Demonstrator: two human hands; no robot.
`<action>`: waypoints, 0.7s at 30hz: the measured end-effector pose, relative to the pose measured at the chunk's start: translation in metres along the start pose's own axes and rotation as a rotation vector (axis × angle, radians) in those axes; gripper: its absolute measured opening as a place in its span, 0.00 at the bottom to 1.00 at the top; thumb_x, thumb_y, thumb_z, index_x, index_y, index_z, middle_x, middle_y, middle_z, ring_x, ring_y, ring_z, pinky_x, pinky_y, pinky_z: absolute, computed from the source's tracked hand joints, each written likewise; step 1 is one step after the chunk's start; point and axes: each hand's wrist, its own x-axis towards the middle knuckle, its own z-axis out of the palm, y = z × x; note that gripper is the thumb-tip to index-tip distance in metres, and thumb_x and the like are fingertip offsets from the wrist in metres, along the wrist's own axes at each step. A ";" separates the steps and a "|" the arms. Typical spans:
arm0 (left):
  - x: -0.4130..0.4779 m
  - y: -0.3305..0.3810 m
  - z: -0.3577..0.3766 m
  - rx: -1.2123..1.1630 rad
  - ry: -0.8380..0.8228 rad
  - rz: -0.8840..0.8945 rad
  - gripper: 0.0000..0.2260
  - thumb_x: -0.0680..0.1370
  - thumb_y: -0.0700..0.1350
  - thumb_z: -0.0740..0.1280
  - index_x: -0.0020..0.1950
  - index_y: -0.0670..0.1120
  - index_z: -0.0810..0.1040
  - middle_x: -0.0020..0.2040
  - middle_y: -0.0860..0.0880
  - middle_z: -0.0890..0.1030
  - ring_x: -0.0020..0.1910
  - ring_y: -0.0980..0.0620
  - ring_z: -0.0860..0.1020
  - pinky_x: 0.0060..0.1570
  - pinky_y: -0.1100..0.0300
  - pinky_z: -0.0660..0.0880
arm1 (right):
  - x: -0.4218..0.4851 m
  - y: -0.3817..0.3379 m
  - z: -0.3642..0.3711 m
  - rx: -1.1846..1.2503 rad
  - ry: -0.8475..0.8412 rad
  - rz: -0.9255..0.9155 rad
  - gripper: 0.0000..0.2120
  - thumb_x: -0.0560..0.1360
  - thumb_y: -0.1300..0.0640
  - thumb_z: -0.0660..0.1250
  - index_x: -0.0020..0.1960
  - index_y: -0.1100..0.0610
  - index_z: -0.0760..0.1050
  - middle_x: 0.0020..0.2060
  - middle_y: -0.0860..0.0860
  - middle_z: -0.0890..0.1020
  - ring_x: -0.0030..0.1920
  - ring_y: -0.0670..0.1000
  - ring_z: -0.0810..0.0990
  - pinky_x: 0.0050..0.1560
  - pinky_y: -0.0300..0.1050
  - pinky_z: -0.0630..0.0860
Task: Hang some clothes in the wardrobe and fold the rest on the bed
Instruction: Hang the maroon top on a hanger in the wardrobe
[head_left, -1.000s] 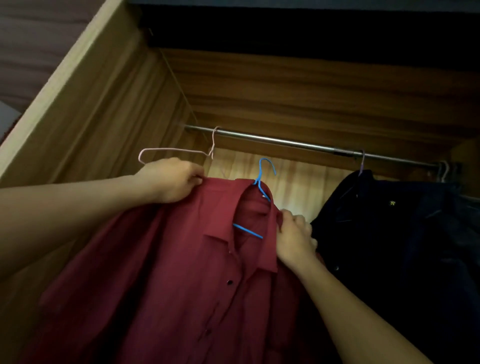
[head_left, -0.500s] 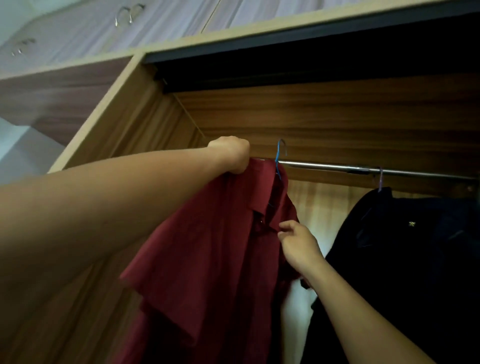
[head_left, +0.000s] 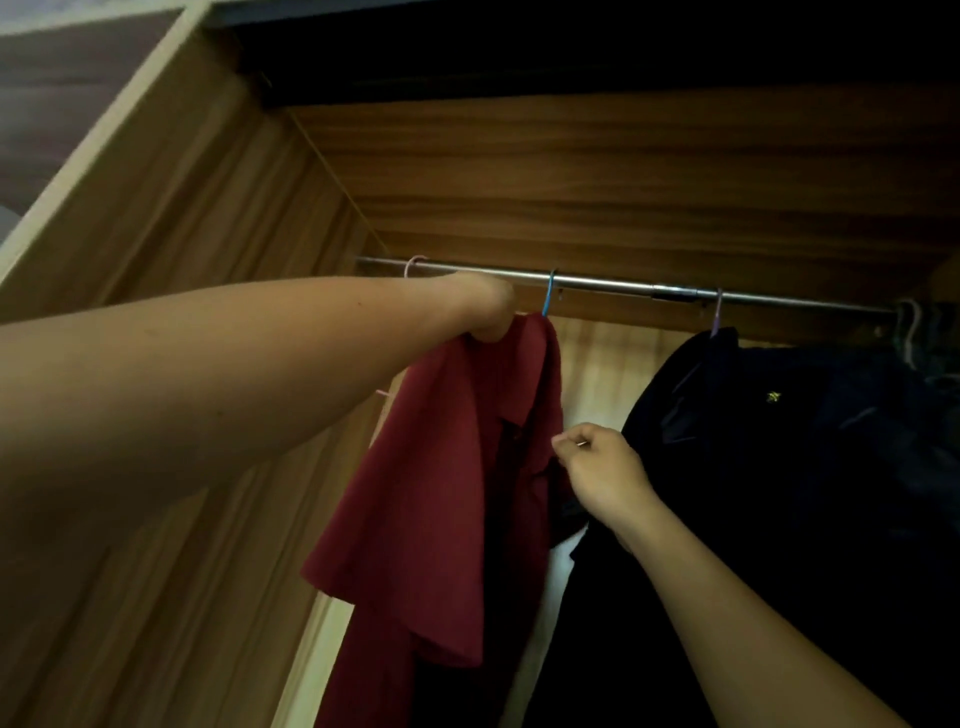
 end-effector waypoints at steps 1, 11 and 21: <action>-0.007 0.001 0.001 0.017 -0.027 0.011 0.13 0.82 0.38 0.60 0.61 0.35 0.79 0.62 0.37 0.80 0.59 0.39 0.79 0.55 0.51 0.77 | -0.002 0.001 0.002 -0.019 -0.022 -0.007 0.09 0.79 0.52 0.67 0.42 0.50 0.81 0.35 0.44 0.84 0.38 0.47 0.83 0.36 0.39 0.75; -0.087 -0.054 0.023 -0.497 -0.144 0.061 0.20 0.76 0.62 0.70 0.56 0.47 0.78 0.48 0.47 0.83 0.43 0.49 0.84 0.29 0.62 0.77 | -0.042 -0.032 0.027 -0.267 -0.365 -0.122 0.11 0.69 0.44 0.64 0.39 0.51 0.78 0.29 0.46 0.81 0.35 0.50 0.83 0.41 0.47 0.79; -0.251 -0.123 0.138 -0.094 -0.493 -0.067 0.22 0.78 0.63 0.66 0.58 0.46 0.81 0.52 0.49 0.84 0.52 0.47 0.83 0.57 0.50 0.79 | -0.147 -0.030 0.109 -0.469 -0.782 -0.145 0.21 0.69 0.34 0.66 0.52 0.48 0.79 0.48 0.47 0.82 0.50 0.52 0.82 0.53 0.49 0.80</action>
